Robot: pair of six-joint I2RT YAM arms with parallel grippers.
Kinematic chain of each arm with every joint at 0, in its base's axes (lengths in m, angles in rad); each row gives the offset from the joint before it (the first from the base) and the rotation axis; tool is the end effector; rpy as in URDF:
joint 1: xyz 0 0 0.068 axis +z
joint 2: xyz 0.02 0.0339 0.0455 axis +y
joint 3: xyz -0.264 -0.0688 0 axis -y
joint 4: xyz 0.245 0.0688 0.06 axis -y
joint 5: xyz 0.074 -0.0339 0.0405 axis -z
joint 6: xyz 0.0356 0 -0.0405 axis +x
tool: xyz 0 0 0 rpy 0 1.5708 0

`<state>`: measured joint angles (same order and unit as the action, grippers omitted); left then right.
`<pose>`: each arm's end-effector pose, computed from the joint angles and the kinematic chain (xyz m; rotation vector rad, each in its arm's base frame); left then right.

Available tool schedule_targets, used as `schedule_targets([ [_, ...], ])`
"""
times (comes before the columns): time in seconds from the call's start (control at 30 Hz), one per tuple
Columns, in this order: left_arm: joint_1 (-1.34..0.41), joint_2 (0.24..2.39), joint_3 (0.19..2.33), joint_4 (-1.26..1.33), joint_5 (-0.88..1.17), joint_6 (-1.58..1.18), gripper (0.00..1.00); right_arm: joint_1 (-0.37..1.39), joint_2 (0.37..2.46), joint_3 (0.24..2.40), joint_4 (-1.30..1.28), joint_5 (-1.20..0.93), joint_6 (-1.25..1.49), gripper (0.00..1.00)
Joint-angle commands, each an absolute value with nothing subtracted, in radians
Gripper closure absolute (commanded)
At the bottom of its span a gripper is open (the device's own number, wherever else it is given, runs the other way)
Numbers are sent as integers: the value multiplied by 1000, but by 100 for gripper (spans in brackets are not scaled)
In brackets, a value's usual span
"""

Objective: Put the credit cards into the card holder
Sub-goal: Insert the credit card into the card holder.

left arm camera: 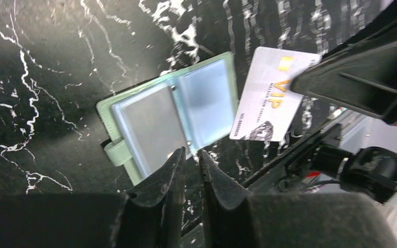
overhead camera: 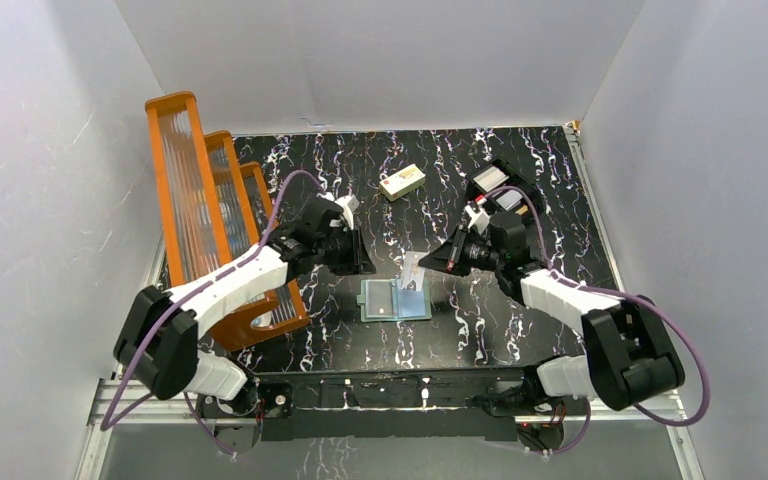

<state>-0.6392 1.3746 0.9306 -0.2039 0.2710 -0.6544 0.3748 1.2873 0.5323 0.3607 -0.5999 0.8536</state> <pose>0.2366 -0.1878 0.2560 0.1432 2.3810 -0.9721 0.2357 0.1143 0.2030 0.0778 2.1618 1.3499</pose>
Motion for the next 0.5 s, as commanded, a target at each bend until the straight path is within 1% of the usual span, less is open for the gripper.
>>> schedule_targets([
  [0.0, -664, 1439, 930, -261, 240, -608, 86, 375, 1344, 525, 407, -632, 788, 100],
  [0.13, -685, 1499, 928, -262, 216, -590, 88, 379, 1417, 521, 445, -637, 768, 100],
  [0.17, -688, 1514, 929, -262, 214, -586, 90, 382, 1436, 518, 461, -640, 767, 100],
  [0.2, -692, 1527, 927, -262, 211, -582, 96, 384, 1454, 513, 480, -645, 768, 100],
  [0.27, -697, 1550, 926, -262, 205, -578, 100, 390, 1483, 505, 522, -656, 779, 100],
  [0.47, -714, 1576, 915, -279, 155, -568, 100, 406, 1535, 493, 595, -657, 803, 100],
])
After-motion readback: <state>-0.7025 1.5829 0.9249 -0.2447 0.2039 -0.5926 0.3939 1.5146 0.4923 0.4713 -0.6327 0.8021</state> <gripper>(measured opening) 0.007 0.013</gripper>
